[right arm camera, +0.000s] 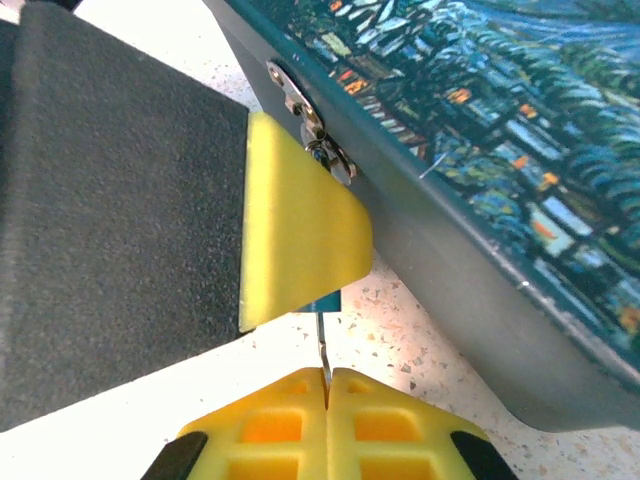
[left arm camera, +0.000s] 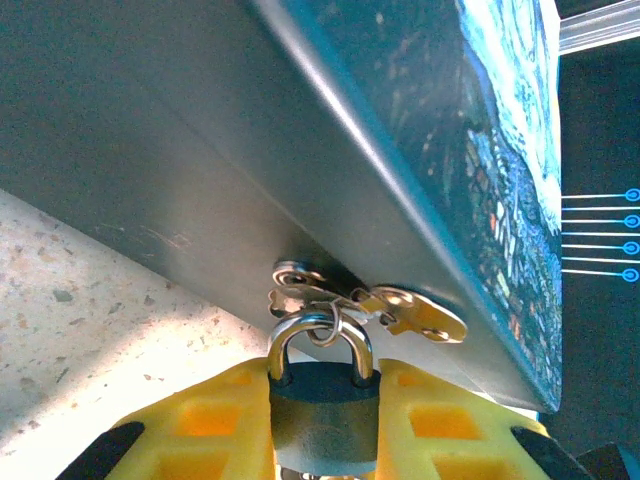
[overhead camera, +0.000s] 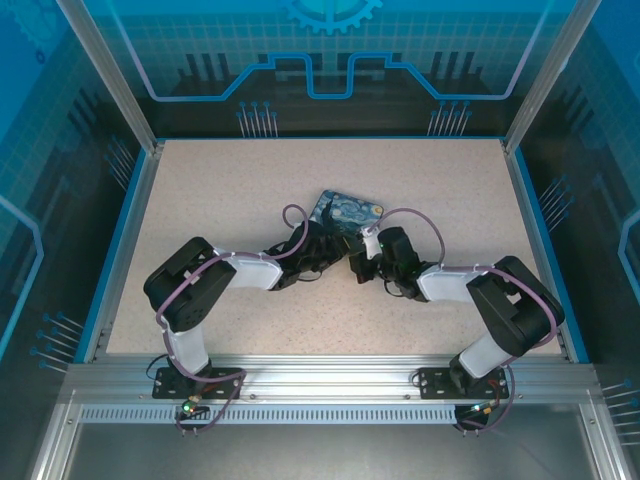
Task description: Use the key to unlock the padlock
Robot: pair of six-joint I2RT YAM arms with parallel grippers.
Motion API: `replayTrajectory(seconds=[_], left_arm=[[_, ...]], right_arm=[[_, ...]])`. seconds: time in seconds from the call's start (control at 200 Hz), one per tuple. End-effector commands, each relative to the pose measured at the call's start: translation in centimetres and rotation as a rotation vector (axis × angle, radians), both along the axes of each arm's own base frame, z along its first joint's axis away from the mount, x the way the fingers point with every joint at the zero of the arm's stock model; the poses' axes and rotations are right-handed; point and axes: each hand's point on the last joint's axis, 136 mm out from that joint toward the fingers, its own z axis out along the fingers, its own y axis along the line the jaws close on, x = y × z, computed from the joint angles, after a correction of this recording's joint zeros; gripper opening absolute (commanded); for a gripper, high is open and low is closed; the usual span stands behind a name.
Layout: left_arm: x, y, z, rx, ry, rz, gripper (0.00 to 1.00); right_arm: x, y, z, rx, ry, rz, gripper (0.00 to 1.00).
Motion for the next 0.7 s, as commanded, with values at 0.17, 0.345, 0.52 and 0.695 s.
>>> replayTrajectory(seconds=[0.17,0.345,0.52,0.695], left_arm=[[-0.2,1.0,-1.9,0.056,0.046,0.027,0.18],[-0.3,1.1,-2.2,0.062,0.052,0.029,0.18],[-0.4,1.1,-2.5,0.071,0.059,0.024,0.17],[-0.5,1.2,-2.9,0.080,0.067,0.022,0.16]], right_arm=[[0.4,1.0,3.3,0.132,-0.086,0.059,0.00],[0.4,0.4,3.6,0.138,-0.096,0.049,0.00],[0.6,0.1,4.1,0.134,-0.111,0.039,0.00],[0.9,-0.4,4.9,0.119,-0.134,0.029,0.00]])
